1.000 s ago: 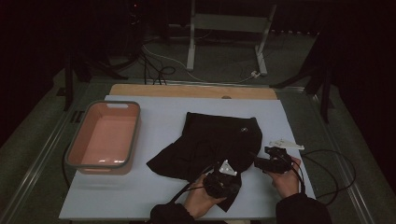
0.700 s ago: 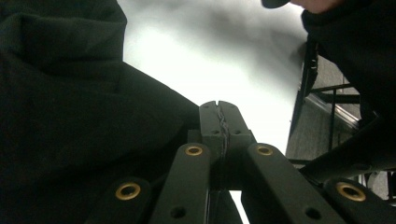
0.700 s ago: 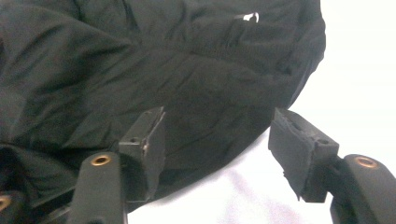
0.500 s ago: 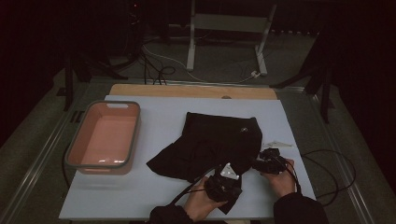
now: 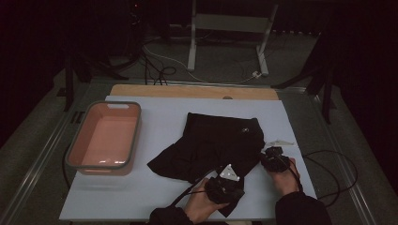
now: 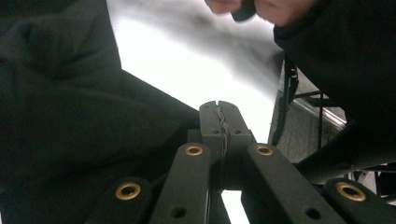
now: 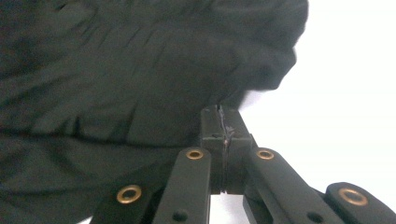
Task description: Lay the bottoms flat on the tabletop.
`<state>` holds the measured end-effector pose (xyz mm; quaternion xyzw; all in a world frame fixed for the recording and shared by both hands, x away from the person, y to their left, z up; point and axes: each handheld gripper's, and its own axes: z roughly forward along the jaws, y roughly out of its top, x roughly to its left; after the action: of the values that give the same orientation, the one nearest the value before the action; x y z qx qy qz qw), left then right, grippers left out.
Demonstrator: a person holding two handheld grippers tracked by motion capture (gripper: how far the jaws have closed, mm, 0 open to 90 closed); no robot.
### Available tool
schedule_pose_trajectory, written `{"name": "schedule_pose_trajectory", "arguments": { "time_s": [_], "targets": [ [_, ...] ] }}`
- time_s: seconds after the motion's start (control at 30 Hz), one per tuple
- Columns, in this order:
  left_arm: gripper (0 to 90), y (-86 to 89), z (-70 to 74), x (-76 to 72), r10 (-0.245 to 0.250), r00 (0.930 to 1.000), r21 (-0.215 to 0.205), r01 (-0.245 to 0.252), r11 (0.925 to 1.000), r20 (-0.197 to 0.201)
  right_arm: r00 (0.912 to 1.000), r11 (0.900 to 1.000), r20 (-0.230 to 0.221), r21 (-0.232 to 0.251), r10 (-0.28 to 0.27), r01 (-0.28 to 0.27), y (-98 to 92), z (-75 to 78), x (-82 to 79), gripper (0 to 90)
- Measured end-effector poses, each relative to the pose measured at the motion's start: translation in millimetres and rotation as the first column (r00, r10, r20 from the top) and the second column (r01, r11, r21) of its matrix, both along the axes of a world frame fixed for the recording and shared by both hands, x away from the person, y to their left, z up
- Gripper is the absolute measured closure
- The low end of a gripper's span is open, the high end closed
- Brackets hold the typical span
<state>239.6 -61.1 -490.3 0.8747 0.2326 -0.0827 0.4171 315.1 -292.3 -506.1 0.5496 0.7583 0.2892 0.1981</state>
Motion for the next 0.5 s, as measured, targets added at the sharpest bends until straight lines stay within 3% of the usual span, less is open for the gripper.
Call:
{"name": "schedule_pose_trajectory", "arguments": {
  "time_s": [0.17,0.27,0.5],
  "targets": [
    [90.0,-1.1,2.2,-6.8,-0.039,0.9992,-0.006,0.039,0.9992,-0.004,0.9996,1.000,0.015,-0.007,-0.023,0.023,-14.0,4.2,9.2,90.0],
    [90.0,-2.5,3.7,-10.6,-0.055,0.9983,0.010,0.055,0.9984,0.016,0.9994,1.000,0.027,-0.017,-0.023,0.024,-17.2,6.0,13.1,90.0],
    [89.9,-13.9,8.1,-19.3,-0.121,0.9925,-0.016,0.121,0.9925,0.018,0.9989,0.999,0.040,-0.038,-0.026,0.028,-26.3,7.2,26.6,89.8]
  ]
}}
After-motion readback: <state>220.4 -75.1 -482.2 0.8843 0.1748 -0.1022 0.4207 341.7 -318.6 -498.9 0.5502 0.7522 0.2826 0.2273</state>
